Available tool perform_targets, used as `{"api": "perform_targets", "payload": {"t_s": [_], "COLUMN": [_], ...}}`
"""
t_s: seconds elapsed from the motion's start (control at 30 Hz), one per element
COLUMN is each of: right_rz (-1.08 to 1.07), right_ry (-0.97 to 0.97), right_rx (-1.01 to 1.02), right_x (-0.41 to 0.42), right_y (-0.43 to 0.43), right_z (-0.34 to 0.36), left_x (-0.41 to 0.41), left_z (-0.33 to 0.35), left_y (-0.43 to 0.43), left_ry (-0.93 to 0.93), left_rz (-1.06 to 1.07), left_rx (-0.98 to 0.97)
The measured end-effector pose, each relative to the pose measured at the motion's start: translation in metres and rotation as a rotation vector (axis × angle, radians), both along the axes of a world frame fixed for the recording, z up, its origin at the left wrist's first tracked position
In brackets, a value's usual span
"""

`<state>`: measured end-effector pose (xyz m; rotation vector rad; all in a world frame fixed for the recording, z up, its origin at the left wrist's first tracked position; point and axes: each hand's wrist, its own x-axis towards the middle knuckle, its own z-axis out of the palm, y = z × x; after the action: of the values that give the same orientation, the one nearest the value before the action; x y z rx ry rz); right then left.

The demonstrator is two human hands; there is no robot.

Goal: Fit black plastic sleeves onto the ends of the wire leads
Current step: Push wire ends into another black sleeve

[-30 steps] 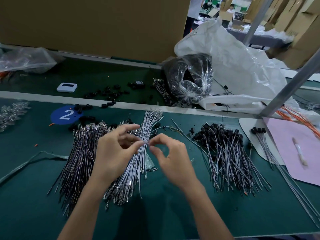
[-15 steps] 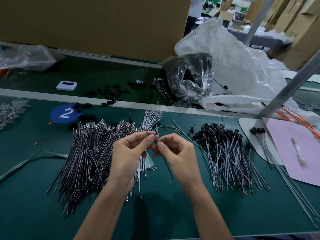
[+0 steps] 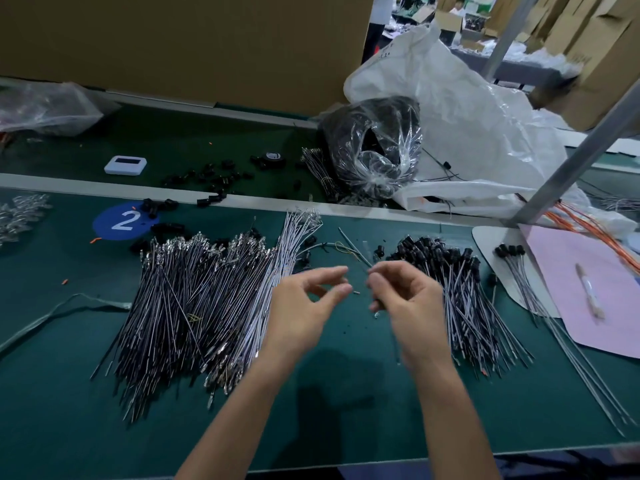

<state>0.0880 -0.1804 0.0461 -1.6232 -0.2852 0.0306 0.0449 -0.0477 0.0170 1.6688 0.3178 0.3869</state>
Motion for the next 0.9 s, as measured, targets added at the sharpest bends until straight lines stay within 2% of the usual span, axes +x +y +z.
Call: {"api": "perform_targets", "payload": {"t_s": [0.17,0.37,0.5,0.63,0.9], "right_rz": [-0.227,-0.327,-0.313,-0.293,-0.263], "right_ry": [0.006,-0.071,-0.092,-0.097,-0.107], "right_rx": [-0.072,-0.398,-0.505,-0.472,-0.432], "right_x": [0.012,0.004,-0.012,-0.017,-0.015], "right_y": [-0.049,-0.066,-0.055,-0.050,-0.050], "right_z": [0.001,-0.029,-0.058,-0.069,-0.061], "left_x": [0.020,0.068,0.099,0.114,0.135], "left_z": [-0.029,-0.028,-0.024,-0.028,-0.030], "left_y": [-0.032,-0.012,0.021,0.041,0.058], "left_ry": [0.173,0.189,0.273,0.268,0.396], "left_rz": [-0.122,0.001,0.106,0.168,0.066], "left_rx": [0.509,0.753,0.938,0.890,0.858]}}
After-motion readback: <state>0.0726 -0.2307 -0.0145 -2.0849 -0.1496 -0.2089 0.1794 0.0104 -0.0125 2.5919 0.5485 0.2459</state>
